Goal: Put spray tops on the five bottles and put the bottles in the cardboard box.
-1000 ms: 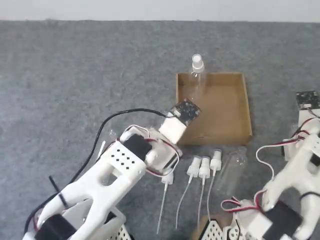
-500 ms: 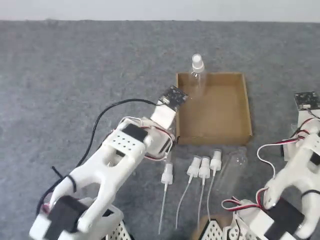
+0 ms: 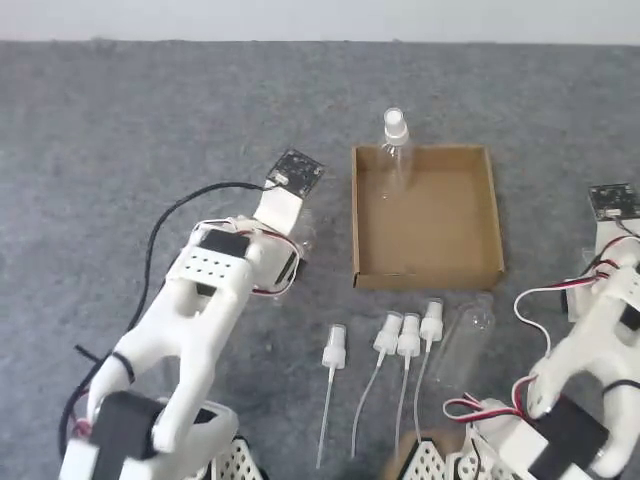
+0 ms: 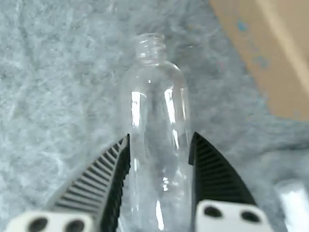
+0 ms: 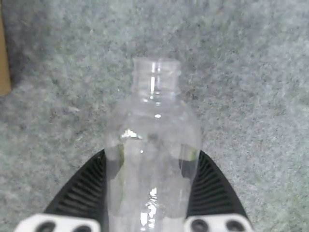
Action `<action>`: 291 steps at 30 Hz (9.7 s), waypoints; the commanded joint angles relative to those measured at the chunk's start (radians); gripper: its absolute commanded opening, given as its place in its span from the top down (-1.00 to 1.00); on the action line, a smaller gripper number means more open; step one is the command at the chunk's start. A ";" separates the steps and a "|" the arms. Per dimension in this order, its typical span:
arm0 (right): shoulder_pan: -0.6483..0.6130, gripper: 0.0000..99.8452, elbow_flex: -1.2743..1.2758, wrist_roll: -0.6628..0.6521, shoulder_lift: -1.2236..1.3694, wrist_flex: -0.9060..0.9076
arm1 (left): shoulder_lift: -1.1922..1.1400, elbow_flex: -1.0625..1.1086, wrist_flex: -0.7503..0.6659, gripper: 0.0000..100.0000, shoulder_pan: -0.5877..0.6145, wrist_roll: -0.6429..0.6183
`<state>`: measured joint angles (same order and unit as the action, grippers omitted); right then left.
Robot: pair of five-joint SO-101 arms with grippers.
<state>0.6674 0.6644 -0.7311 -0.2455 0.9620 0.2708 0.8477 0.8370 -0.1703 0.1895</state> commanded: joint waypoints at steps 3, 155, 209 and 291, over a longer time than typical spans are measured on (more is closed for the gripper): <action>-0.002 0.92 -0.006 -0.012 -0.001 -0.018 | 0.241 -0.120 0.253 0.63 -0.127 0.005; -0.002 0.92 -0.003 -0.014 -0.002 -0.008 | -0.733 -0.858 0.157 0.70 0.091 -0.173; -0.113 0.46 -0.439 -0.014 0.159 0.384 | 0.434 -0.252 0.350 0.97 0.106 -0.209; -1.578 0.99 0.476 0.611 -0.667 -0.590 | 0.862 -0.341 0.051 0.98 0.104 -0.512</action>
<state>-0.9037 1.1339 -0.1389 -0.8654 0.4680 1.1178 0.4718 0.9306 -0.0675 -0.3153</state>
